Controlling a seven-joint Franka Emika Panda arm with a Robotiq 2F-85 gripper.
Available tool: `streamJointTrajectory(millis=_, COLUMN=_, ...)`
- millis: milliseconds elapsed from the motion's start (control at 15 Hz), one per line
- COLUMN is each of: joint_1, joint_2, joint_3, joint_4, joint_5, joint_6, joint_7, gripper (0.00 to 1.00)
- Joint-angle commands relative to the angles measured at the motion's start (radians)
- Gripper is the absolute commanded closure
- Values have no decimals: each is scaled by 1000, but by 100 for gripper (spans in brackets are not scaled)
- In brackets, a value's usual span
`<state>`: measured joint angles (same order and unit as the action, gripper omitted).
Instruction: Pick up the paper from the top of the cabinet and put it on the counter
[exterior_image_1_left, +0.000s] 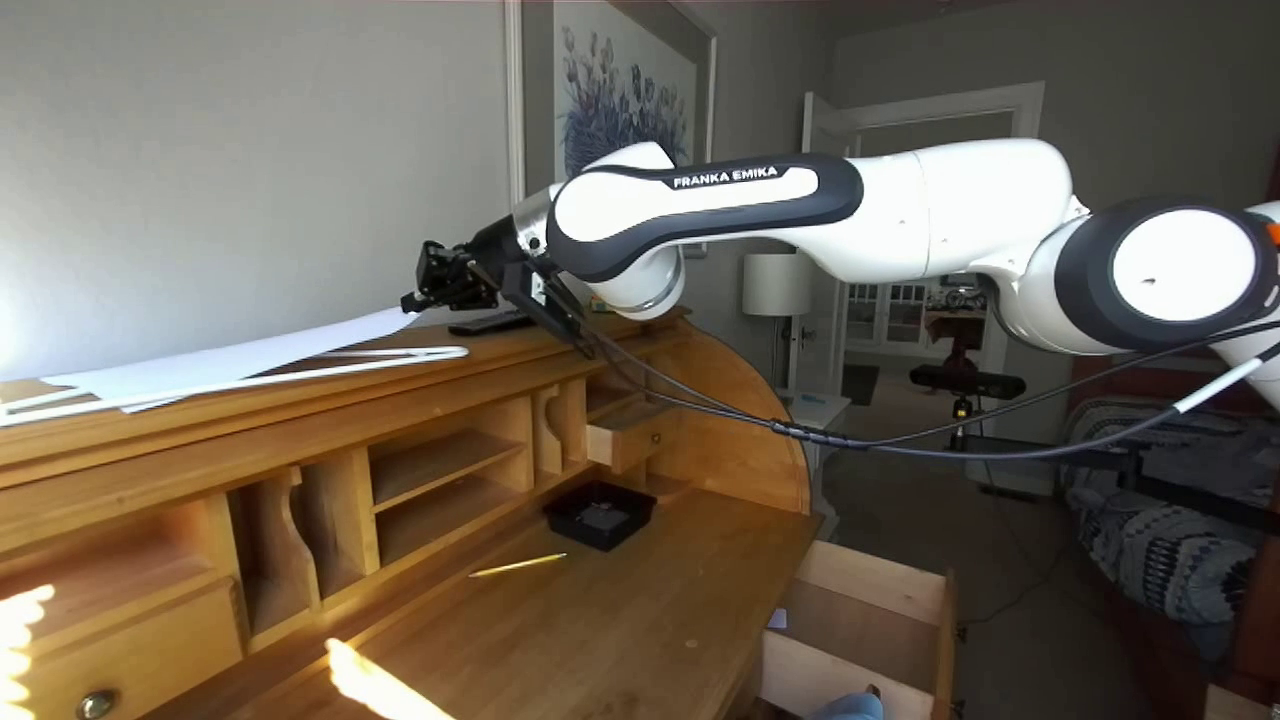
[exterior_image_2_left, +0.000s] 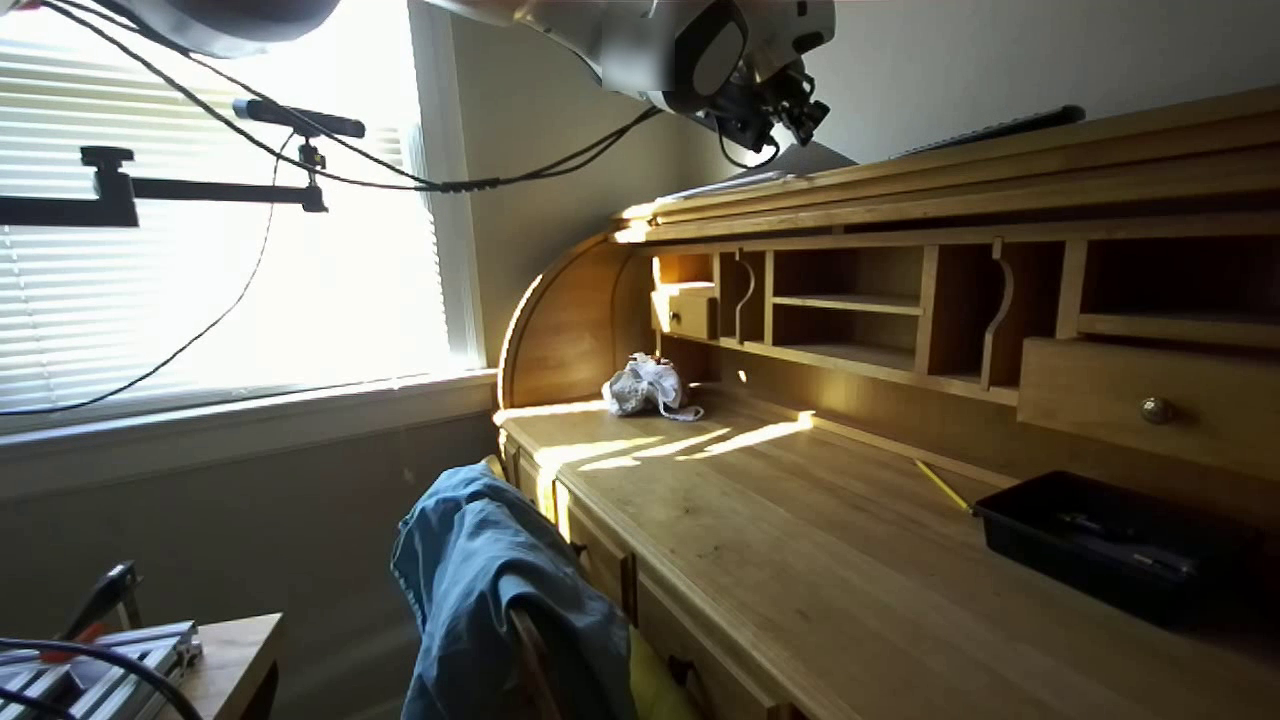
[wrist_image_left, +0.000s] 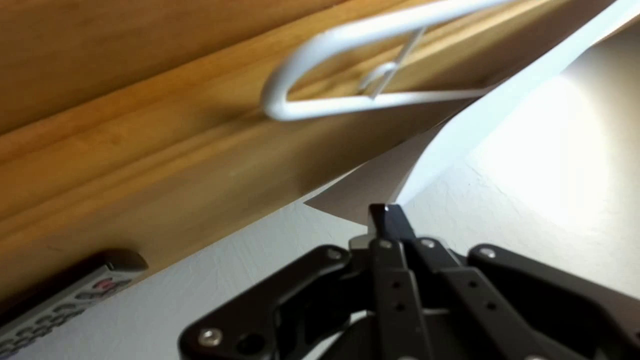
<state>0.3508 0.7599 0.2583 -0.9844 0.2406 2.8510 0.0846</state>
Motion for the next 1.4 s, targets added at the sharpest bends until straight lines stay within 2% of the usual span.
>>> streamJointTrajectory(millis=0, joint_1=49, joint_2=-27, joint_3=-82, joint_4=17, joint_5=-36, joint_6=-24, joint_7=84, gripper=100)
streamJointTrajectory(millis=67, joint_1=66, joint_2=-46, joint_3=-112, joint_4=2, joint_5=-46, joint_6=-31, joint_7=109, gripper=100)
streamJointTrajectory(millis=200, joint_1=123, joint_2=-103, joint_3=-214, joint_4=-44, joint_5=-86, joint_6=-64, joint_7=200, gripper=100)
streamJointTrajectory(millis=333, joint_1=158, joint_2=-156, joint_3=-253, joint_4=-67, joint_5=-100, joint_6=-133, joint_7=244, gripper=100)
streamJointTrajectory(millis=600, joint_1=197, joint_2=-258, joint_3=-277, joint_4=-111, joint_5=-100, joint_6=-244, joint_7=233, gripper=100)
streamJointTrajectory(millis=1333, joint_1=209, joint_2=-411, joint_3=-355, joint_4=-280, joint_5=-142, joint_6=-243, joint_7=205, gripper=100)
